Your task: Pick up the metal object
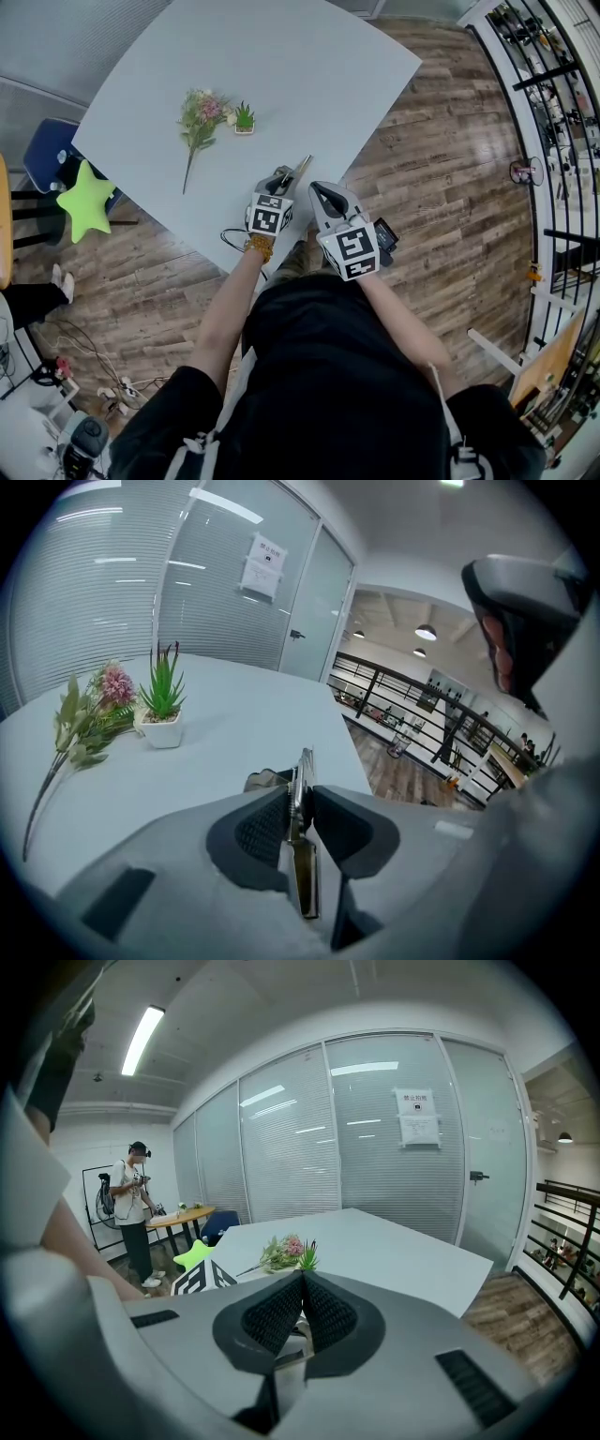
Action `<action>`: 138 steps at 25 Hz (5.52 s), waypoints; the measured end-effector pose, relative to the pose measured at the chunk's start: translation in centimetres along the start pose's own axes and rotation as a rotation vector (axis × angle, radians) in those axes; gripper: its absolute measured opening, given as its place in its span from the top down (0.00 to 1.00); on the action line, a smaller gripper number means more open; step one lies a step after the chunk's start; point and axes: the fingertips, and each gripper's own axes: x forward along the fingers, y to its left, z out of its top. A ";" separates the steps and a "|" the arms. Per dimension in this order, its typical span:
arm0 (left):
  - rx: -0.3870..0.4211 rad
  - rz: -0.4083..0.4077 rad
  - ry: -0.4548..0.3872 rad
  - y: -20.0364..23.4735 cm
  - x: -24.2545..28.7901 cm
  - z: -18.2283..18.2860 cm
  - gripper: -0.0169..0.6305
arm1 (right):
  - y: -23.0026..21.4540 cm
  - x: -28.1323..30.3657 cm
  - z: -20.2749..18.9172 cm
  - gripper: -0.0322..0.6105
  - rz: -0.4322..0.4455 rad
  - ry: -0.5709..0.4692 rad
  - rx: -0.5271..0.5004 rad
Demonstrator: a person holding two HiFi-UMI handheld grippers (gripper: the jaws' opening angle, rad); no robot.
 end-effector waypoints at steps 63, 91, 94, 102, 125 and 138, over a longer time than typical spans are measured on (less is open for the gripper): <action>0.087 0.256 -0.738 -0.5 -23.4 23.5 0.84 | 1.3 1.1 7.9 0.95 0.040 -0.179 -0.030; 0.111 0.331 -0.731 -0.9 -22.7 19.9 0.84 | 2.4 -0.4 11.3 0.95 0.038 -0.268 -0.081; 0.113 0.327 -0.718 -1.0 -22.5 19.5 0.84 | 1.9 -0.6 11.4 0.95 -0.007 -0.284 -0.092; 0.128 0.324 -0.684 -1.3 -21.7 17.9 0.83 | 2.1 -0.9 11.5 0.95 -0.041 -0.305 -0.101; 0.093 0.290 -0.556 -1.0 -18.2 12.9 0.83 | 2.5 0.4 6.4 0.95 0.011 -0.207 -0.061; 0.081 0.289 -0.523 -0.6 -17.3 11.2 0.84 | 2.6 0.7 5.4 0.95 0.027 -0.192 -0.041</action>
